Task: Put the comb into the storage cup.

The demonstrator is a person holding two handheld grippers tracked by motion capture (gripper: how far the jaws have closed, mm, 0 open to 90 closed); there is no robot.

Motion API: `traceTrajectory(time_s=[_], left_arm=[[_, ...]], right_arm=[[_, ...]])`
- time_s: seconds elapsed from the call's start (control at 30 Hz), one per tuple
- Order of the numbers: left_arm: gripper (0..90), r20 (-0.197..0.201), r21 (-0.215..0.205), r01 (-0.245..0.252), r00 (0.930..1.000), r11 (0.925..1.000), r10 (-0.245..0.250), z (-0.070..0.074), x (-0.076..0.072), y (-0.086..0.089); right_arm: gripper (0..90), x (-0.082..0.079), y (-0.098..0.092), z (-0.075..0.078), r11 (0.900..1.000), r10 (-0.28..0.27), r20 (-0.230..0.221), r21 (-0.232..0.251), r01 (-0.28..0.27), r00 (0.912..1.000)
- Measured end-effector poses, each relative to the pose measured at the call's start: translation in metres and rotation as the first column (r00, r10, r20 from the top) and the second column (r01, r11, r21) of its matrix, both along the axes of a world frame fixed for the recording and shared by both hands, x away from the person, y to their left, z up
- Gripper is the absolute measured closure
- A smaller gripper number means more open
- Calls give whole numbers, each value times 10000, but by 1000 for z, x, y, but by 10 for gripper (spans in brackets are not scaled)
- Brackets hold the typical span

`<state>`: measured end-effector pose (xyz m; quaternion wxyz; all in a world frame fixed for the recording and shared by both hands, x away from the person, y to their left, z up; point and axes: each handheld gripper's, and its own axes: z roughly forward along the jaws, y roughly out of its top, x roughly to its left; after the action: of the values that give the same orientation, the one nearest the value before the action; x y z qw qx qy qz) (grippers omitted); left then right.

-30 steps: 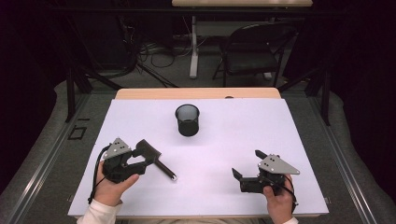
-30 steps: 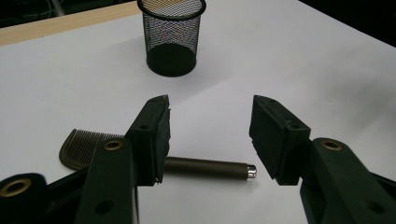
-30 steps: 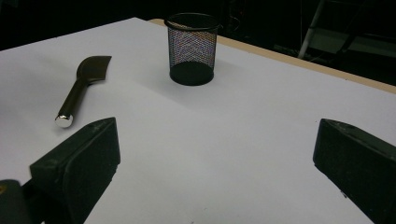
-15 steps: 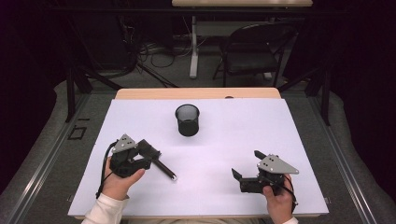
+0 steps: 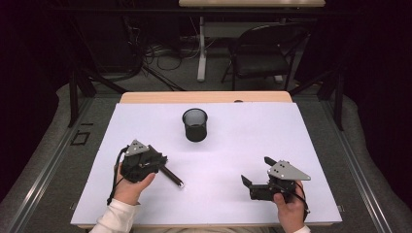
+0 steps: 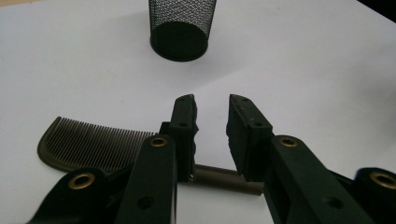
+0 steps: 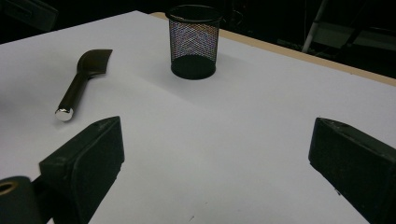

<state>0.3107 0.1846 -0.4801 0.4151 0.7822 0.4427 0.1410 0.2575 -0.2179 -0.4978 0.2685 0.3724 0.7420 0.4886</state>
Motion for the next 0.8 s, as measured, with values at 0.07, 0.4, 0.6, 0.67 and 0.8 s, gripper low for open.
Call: traceTrajectory(time_s=[0.07,0.4,0.6,0.67,0.8], left_arm=[[742,-39,36,-95,9999,9999,95,-3,1,-1],[863,-229,183,-64,9997,9998,68,-12,6,-9],[900,-318,328,8,9995,9995,2,-18,8,-14],[900,-355,400,14,9994,9992,0,-20,9,-16],[900,-464,432,-34,9989,9991,54,-25,11,-17]], right_arm=[[34,0,0,0,10000,-10,-13,-2,10,10000],[43,1,0,-1,10000,-11,-59,-13,11,10000],[48,1,0,-1,10000,7,-54,-39,-7,10000],[53,1,0,-2,10000,0,-75,-41,0,10000],[57,1,-1,-2,10000,-14,-86,-28,14,10000]])
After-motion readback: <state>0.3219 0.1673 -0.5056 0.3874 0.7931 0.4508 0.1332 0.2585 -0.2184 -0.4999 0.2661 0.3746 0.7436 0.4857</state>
